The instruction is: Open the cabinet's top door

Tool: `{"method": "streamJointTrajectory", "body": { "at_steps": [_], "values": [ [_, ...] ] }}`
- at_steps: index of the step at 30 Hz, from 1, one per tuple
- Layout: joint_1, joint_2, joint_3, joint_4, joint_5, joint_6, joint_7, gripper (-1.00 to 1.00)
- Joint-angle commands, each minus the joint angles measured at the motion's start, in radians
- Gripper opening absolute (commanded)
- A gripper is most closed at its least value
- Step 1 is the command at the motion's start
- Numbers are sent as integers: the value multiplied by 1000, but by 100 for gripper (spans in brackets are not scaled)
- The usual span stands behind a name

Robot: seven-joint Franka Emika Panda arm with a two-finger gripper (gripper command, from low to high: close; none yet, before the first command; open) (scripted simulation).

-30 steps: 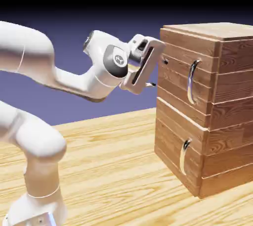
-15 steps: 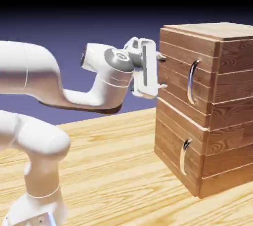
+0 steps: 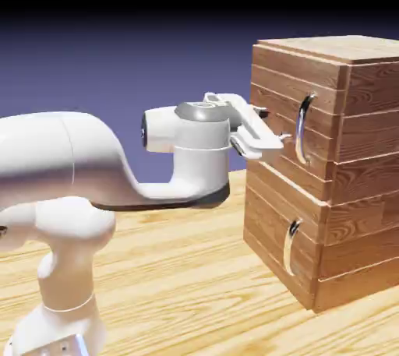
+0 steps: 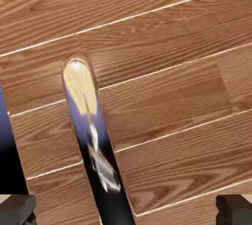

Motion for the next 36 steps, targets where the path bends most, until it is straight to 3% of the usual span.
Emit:
{"method": "streamJointTrajectory", "body": {
  "at_steps": [1,6,11,12,17,29,36],
  "values": [
    [13,-9,-17,3,-44,-4,-18,0],
    [55,-37,-69,14,-180,-15,-76,0],
    [233,22,-153,139,-210,-62,-61,0],
    [233,22,-153,139,-210,-62,-61,-100],
    [96,63,-42,22,-148,-161,-12,-100],
    [-266,334,308,-19,-244,-126,465,-100],
    [-460,255,534,-169,47,-222,325,-100]
  ]
}}
